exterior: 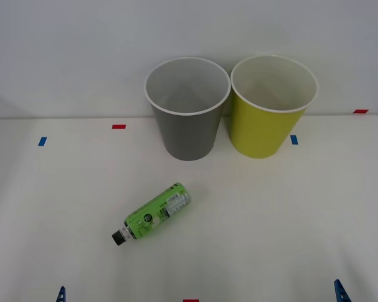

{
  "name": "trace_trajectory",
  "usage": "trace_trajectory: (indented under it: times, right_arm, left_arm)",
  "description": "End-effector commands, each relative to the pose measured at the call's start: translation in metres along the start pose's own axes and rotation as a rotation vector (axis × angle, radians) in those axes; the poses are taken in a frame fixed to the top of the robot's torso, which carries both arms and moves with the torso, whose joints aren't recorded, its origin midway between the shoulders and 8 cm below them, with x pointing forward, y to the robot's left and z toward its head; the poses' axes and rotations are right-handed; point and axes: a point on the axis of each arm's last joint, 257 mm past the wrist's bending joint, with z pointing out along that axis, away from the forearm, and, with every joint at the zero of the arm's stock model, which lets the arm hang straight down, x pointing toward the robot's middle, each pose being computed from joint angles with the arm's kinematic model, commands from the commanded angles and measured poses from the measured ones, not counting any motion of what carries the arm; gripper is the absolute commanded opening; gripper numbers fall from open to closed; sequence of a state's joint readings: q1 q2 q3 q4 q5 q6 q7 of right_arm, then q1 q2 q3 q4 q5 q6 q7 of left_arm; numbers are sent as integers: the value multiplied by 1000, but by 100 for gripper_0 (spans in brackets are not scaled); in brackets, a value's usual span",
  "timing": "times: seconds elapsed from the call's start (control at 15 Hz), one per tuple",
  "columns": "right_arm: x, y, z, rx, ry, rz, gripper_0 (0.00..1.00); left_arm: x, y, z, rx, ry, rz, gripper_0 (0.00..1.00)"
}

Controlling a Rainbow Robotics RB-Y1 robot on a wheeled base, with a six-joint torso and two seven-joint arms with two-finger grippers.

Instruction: Put cans in the gray bin and PET bottles in the light green bin.

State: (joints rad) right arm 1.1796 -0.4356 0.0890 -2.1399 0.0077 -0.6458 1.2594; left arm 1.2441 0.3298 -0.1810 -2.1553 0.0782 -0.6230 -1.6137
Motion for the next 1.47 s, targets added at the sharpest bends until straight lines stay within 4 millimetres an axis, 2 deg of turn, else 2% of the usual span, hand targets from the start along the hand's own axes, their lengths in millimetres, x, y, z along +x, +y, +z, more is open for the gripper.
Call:
trace_trajectory:
  times: [0.07, 1.47]
  right_arm:
    - [0, 0, 0, 0, 0, 0, 100]
    - [0, 0, 0, 0, 0, 0, 100]
  left_arm:
    - [0, 0, 0, 0, 0, 0, 100]
    - [0, 0, 0, 0, 0, 0, 100]
